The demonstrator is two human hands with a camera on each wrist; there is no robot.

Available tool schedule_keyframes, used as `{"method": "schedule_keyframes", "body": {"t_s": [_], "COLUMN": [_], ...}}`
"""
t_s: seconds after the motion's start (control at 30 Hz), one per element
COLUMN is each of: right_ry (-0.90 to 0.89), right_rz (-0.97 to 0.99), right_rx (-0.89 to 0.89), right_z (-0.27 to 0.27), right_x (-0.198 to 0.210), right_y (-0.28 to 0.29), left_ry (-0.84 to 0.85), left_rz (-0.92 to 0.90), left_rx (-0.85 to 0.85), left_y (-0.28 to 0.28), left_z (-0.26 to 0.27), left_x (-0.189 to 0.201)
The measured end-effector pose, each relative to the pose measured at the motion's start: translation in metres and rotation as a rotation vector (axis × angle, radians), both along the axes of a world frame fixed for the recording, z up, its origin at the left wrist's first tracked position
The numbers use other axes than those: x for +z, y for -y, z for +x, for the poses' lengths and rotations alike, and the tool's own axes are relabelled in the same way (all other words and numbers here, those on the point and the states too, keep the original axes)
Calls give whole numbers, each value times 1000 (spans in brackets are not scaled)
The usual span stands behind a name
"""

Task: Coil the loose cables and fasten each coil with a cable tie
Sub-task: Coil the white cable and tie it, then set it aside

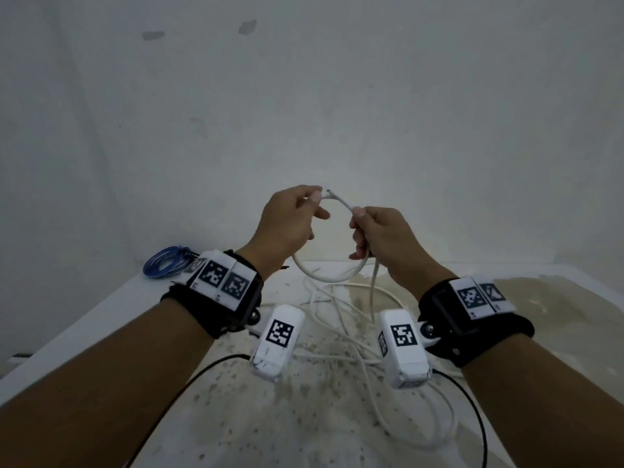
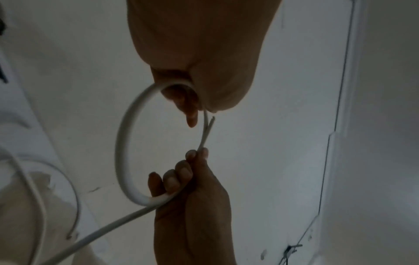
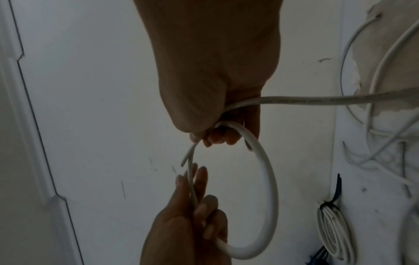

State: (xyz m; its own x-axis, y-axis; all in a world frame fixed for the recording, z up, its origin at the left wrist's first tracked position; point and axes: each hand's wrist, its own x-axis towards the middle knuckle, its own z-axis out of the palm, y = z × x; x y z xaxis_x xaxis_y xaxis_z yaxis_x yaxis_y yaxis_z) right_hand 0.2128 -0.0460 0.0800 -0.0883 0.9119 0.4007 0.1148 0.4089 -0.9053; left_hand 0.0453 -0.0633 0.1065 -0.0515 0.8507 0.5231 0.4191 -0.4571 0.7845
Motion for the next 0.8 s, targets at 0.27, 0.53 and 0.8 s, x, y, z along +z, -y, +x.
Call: {"method": "schedule_keyframes", "body": {"t_s": [0.27,0.53,0.8], "right_ry": [44,157,78], "right_rz": [-39,25,-141], "right_rx": [26,85,324], "right_z": [-3,-11,-13], "right_x": [1,-3,-1], "right_y": [1,5,7], "left_ry": [-160,-139,-96], "left_rz": [-10,142,183], "left_rx": [23,57,77], "left_y": [-6,-3,0], "left_z": [0,-3,-3], "left_x": [-11,-10,-19]}}
